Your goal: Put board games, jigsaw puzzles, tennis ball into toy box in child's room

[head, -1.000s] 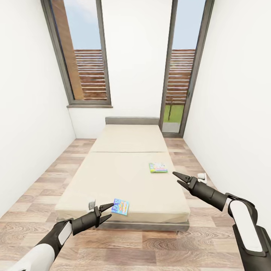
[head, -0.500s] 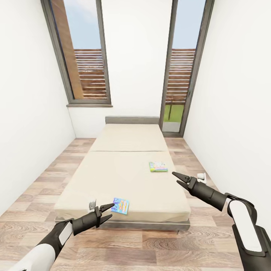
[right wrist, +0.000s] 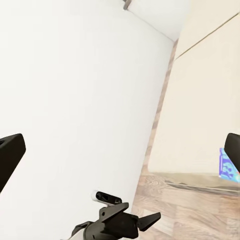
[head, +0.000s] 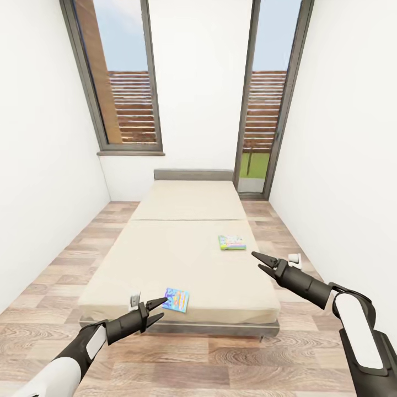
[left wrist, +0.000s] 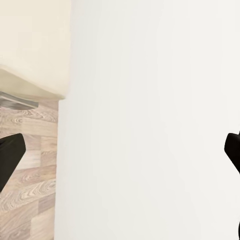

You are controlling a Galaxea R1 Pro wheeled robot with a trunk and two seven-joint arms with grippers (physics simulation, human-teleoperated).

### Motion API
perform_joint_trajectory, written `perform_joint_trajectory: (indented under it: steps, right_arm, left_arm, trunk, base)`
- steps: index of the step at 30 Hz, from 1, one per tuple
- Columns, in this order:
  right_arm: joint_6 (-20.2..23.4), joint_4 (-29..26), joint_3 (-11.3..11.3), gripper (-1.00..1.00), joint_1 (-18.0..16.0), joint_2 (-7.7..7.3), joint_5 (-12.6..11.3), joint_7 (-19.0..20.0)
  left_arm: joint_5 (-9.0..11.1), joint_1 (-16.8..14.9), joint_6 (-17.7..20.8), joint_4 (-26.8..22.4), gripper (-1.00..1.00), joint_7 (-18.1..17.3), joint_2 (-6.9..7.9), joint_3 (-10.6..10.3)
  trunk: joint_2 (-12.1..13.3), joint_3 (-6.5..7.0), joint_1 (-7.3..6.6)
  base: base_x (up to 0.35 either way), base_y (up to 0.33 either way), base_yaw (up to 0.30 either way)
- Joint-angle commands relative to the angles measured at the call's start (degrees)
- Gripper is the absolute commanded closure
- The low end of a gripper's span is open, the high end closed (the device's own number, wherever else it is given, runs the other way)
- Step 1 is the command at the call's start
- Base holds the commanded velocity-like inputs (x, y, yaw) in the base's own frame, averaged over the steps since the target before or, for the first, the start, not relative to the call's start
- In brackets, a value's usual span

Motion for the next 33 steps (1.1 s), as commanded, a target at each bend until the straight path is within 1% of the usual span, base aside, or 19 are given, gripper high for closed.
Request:
perform_joint_trajectory:
  steps: [1,26,29,33]
  right_arm:
    - [0.21,0.02,-0.07,-1.00,-0.05,0.01,0.51,0.58]
    - [0.01,0.07,0.19,-1.00,-0.05,0.10,0.70,0.33]
    - [0.01,0.04,0.35,-1.00,-0.05,0.08,0.85,-0.32]
    - [0.09,-0.04,0.86,-1.00,-0.05,0.03,0.96,-2.75]
  left_arm:
    - [0.15,-0.04,0.43,0.02,-1.00,-0.09,0.00,0.10]
    - [0.21,-0.04,0.24,0.02,-1.00,-0.09,0.00,0.06]
    - [0.18,-0.04,0.24,0.02,-1.00,-0.09,-0.03,0.06]
    - [0.13,-0.04,0.18,0.02,-1.00,-0.09,-0.26,0.10]
  trunk:
    - [-0.46,-0.25,0.23]
    - [-10.48,-4.73,5.72]
    - [-11.69,-5.27,6.38]
    - [-13.29,-5.99,7.26]
  base:
    - [0.000,0.000,0.000]
    - [0.000,0.000,0.000]
    - [0.000,0.000,0.000]
    - [0.000,0.000,0.000]
